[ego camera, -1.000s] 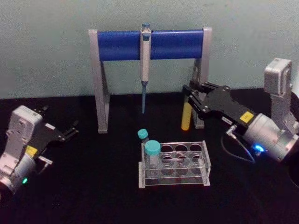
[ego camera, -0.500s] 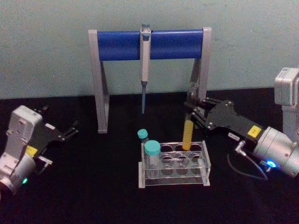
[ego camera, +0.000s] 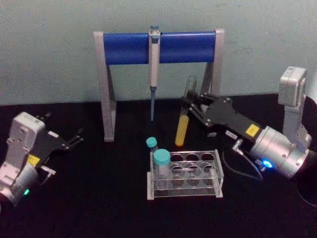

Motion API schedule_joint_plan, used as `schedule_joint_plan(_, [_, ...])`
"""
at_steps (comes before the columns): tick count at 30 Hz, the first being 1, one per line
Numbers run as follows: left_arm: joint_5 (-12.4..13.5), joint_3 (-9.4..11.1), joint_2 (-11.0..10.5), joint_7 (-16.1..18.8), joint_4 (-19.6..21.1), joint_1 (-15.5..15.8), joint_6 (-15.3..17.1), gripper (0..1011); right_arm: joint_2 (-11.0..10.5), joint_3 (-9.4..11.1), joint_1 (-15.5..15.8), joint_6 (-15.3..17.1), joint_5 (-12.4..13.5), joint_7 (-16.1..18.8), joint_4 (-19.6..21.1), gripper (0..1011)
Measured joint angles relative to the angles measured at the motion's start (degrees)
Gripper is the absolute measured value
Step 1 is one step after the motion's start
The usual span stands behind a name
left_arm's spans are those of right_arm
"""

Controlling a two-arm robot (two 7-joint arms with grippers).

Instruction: Pick up the test tube from the test tube rack, shake it, then place it back into the test tube rack.

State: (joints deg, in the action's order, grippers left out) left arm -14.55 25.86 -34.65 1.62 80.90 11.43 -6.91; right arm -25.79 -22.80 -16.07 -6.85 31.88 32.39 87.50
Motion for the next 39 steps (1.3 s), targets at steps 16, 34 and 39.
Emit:
schedule_joint_plan(16, [0.00, 0.00, 0.00, 0.00, 0.00, 0.00, 0.00, 1001, 1.75, 1.29, -1.43, -0.79, -3.15, -2.76, -3.01, 228])
schedule_joint_plan(34, [0.00, 0.00, 0.00, 0.00, 0.00, 0.00, 0.00, 1001, -2.04, 4.33, 3.78, 2.40, -4.04, -4.45, 3.25, 228])
schedule_joint_plan(39, [0.00, 0.00, 0.00, 0.00, 0.00, 0.00, 0.00, 1001, -3.68, 4.35, 5.68, 4.16, -3.40, -3.60, 6.47, 228])
